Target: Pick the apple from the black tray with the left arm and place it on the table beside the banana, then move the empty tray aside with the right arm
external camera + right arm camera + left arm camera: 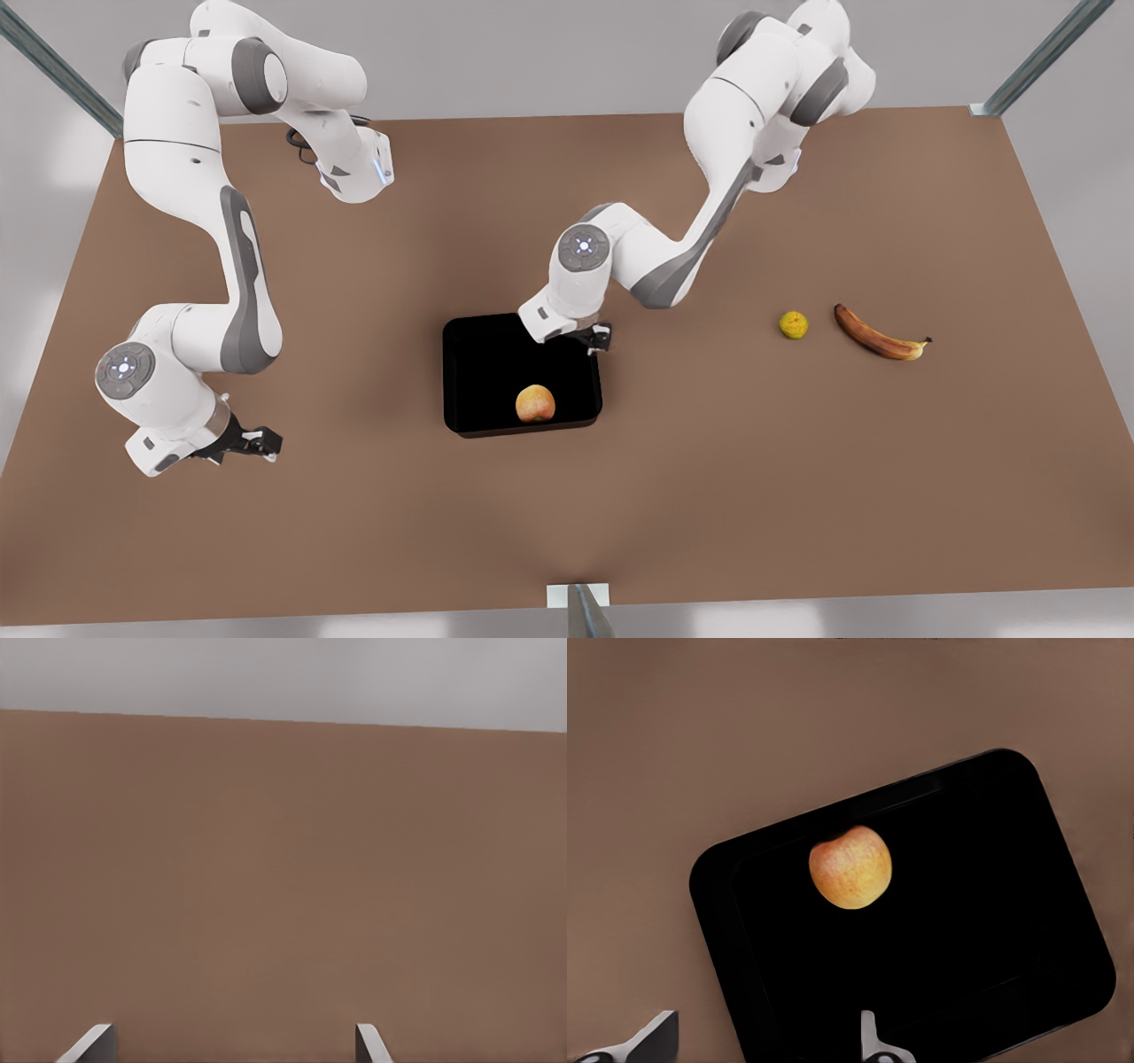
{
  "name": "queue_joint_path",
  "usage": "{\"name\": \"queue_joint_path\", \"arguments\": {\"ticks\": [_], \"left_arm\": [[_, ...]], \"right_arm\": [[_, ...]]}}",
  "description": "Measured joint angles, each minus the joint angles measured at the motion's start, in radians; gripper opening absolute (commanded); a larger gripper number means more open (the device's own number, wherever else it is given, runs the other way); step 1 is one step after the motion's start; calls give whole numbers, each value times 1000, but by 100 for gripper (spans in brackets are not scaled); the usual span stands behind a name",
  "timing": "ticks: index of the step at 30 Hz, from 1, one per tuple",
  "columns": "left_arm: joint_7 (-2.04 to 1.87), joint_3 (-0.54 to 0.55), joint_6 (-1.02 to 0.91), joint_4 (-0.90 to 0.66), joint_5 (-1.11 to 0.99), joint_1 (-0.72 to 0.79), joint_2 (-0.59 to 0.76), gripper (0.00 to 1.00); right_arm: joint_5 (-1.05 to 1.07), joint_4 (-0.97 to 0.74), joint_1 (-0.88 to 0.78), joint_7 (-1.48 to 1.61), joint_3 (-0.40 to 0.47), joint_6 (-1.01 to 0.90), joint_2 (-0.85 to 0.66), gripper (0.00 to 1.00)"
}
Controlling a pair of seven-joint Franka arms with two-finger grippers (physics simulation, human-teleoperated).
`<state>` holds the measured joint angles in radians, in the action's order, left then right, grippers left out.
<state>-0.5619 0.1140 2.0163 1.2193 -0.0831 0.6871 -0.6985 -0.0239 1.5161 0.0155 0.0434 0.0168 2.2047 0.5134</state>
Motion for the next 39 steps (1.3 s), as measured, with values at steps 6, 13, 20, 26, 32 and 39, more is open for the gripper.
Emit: {"name": "queue_joint_path", "arguments": {"ticks": [6, 13, 20, 26, 32, 39], "left_arm": [[-167, -23, 38, -289, -73, 34, -262, 100], [-277, -34, 70, -325, -152, 66, -324, 100], [-358, -38, 94, -395, -180, 94, -387, 100], [-423, -69, 121, -439, -185, 105, -431, 100], [-470, -98, 136, -443, -198, 113, -456, 100], [-523, -97, 193, -444, -206, 117, -479, 100]], "right_arm": [[0, 0, -2, 1, -1, -6, 0, 100], [-1, 0, 0, 1, 0, -8, 0, 100], [-1, 0, -1, 2, 0, -8, 0, 100], [-1, 0, -1, 2, 0, -8, 0, 100], [-1, 0, -1, 2, -1, -8, 0, 100], [-1, 0, 0, 2, 0, -8, 0, 100]]}}
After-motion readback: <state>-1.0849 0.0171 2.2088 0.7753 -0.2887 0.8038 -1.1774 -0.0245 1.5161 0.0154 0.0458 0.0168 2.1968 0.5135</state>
